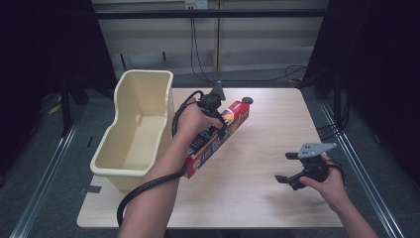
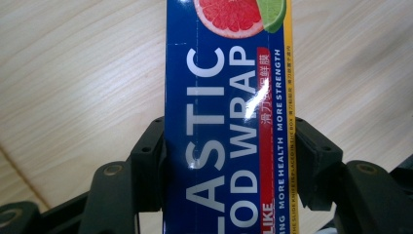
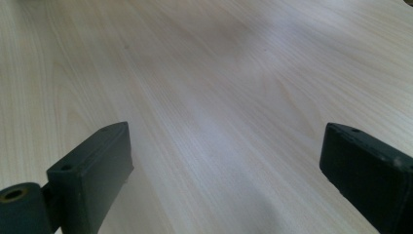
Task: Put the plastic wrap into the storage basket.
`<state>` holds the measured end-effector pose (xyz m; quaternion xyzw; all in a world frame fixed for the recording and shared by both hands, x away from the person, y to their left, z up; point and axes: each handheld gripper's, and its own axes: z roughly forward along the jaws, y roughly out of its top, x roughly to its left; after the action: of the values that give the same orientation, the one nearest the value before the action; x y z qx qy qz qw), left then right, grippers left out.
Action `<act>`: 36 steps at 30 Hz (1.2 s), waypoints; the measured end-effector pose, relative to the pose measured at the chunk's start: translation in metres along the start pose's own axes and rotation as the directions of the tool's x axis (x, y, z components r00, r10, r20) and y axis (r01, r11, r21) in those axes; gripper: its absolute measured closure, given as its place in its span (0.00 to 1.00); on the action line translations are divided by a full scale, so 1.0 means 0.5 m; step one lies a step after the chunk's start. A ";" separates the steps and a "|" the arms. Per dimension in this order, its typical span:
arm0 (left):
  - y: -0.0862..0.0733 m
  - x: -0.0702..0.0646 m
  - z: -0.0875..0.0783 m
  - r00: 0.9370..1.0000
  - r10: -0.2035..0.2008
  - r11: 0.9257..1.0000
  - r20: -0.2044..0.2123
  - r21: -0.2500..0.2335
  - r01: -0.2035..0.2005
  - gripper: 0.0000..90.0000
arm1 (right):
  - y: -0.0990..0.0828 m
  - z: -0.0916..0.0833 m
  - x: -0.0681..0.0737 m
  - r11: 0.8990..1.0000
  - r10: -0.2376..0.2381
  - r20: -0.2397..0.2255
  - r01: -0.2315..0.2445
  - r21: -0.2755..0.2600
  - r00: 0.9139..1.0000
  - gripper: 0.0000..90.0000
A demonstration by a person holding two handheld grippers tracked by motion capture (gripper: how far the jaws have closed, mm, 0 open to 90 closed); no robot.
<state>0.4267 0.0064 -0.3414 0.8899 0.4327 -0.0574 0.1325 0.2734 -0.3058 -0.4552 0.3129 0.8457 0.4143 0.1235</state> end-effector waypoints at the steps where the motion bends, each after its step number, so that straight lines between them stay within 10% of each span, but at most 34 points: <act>1: -0.001 0.000 -0.005 1.000 -0.004 1.000 0.005 0.002 0.004 0.46 | 0.000 0.000 0.000 1.000 0.002 -0.002 -0.002 0.001 1.000 0.05; 36: -0.049 0.029 -0.192 0.989 -0.150 0.988 0.005 -0.037 0.150 0.46 | 0.007 0.006 -0.001 1.000 0.014 -0.003 -0.014 -0.008 1.000 0.03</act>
<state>0.4154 0.0589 -0.2569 0.8522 0.4992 -0.0601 0.1448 0.2765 -0.3028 -0.4543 0.3175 0.8420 0.4191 0.1206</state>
